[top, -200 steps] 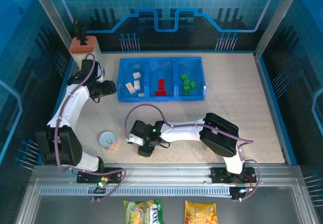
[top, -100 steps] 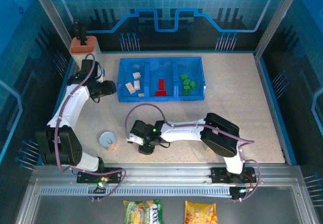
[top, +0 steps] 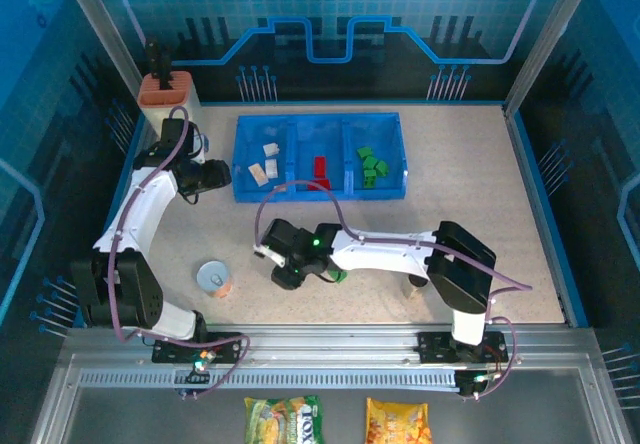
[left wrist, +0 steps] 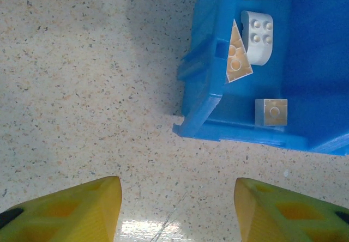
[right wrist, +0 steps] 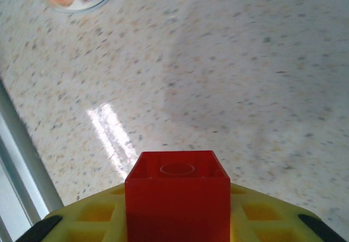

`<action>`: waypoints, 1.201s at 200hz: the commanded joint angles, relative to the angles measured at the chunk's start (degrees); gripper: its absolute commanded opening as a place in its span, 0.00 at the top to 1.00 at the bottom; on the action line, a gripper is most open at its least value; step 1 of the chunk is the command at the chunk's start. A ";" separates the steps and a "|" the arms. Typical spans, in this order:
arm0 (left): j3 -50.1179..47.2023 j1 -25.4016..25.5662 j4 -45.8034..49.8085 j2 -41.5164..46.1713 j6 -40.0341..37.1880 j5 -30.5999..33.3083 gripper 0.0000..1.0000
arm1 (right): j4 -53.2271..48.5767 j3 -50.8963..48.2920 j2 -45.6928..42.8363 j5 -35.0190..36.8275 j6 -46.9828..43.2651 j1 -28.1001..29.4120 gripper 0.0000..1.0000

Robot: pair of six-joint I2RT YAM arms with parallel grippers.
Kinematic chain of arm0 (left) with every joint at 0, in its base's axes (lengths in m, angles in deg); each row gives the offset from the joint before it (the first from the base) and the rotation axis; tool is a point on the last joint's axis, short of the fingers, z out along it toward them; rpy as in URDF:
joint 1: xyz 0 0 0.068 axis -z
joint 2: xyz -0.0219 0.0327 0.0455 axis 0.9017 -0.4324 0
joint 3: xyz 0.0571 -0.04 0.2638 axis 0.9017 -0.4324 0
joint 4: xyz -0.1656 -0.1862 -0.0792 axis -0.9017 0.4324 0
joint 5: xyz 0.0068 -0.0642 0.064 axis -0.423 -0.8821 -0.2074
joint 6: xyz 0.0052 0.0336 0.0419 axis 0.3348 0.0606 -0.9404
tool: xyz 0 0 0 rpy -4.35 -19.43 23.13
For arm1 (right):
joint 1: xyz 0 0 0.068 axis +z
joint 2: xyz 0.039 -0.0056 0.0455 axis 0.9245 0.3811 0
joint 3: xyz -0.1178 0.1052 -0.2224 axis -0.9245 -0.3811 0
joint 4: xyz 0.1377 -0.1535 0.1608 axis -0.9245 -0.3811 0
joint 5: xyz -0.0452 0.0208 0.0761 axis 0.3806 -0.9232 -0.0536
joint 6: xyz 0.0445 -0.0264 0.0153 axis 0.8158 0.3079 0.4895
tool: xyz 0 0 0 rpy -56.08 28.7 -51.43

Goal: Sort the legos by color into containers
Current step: Pick up the lego from the bottom-center of the table, then place the lego in the container.

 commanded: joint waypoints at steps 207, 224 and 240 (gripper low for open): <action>-0.96 -0.47 -0.77 1.37 -0.09 -2.73 0.43 | -21.33 40.10 22.54 22.59 25.78 -23.29 0.84; -0.98 -0.47 -0.83 1.41 -0.09 -2.90 0.43 | -23.32 44.46 25.93 25.08 25.85 -24.03 0.84; -0.90 -0.47 -0.81 1.35 0.04 -3.05 0.43 | -24.48 47.95 29.17 26.98 25.78 -24.44 0.83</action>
